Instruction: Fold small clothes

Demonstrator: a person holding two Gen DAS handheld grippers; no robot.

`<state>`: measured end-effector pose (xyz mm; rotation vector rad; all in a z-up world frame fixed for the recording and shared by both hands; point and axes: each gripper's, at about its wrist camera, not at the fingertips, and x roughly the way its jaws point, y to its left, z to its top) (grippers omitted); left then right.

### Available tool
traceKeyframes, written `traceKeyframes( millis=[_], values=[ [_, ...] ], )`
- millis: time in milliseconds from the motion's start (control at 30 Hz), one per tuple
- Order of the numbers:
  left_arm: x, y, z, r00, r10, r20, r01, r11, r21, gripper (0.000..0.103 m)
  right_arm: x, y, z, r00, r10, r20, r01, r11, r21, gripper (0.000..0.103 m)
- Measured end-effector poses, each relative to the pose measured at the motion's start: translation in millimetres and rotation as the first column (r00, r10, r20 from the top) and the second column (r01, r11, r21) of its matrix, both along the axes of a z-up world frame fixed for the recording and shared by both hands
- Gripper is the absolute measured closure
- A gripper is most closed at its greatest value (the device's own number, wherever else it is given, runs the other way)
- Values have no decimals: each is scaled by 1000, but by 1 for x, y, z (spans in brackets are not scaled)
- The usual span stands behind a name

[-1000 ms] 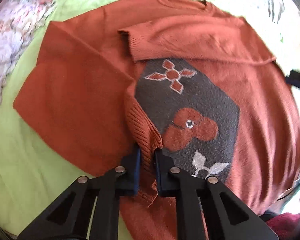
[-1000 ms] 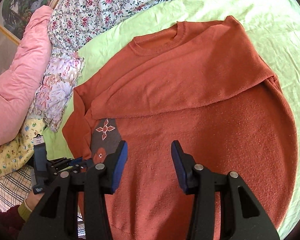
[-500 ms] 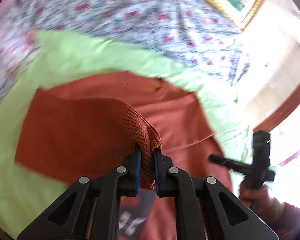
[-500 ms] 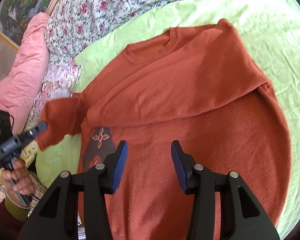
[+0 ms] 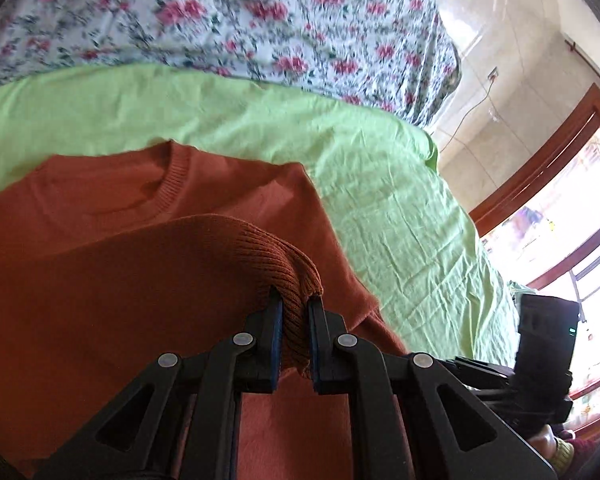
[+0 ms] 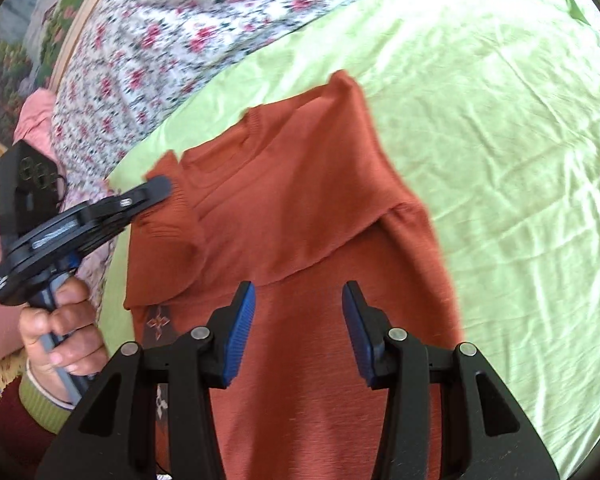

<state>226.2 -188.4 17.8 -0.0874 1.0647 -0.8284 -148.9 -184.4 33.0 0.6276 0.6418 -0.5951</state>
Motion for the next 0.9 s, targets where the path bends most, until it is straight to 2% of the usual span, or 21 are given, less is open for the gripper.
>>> traceKeyframes(
  millis=[200,267,367,433,500,567,633,733,800,833,900],
  values=[
    [16,-28,-57,997,-4,-75,9,997,73,91,-4,-21,-3,999,-31,-13,31,999,20,56],
    [16,-21,-66,993,-4,-121,11,998,56,83,1,-26,-2,1000,-25,-17,25,1000,19,56],
    [6,-2,-63,992,2,-125,1,1000,29,72,12,-29,1,1000,-1,-12,1,1000,7,56],
    [-3,16,-57,993,15,-117,-11,1000,28,56,26,-31,3,1000,25,-14,-25,1000,-1,56],
    [-13,40,-49,994,39,-105,-37,999,23,51,41,-33,4,999,49,-22,-50,999,-15,56],
    [-24,70,-42,993,73,-89,-71,997,32,50,55,-35,4,997,74,-33,-75,997,-35,56],
    [-32,101,-37,989,129,-67,-125,990,66,47,71,-39,3,993,98,-61,-102,993,-62,48],
    [-43,157,-36,967,253,-25,-247,960,133,46,92,-50,-1,991,87,-105,-98,989,-106,45],
    [-47,198,-40,936,351,-1,-344,919,190,46,101,-61,-5,991,73,-115,-85,991,-100,45],
    [-49,221,-45,912,410,12,-402,888,221,46,107,-67,-9,990,70,-124,-82,993,-88,45],
    [-49,251,-54,877,480,9,-465,846,262,46,117,-76,-17,986,70,-151,-80,995,-61,45]
  ],
)
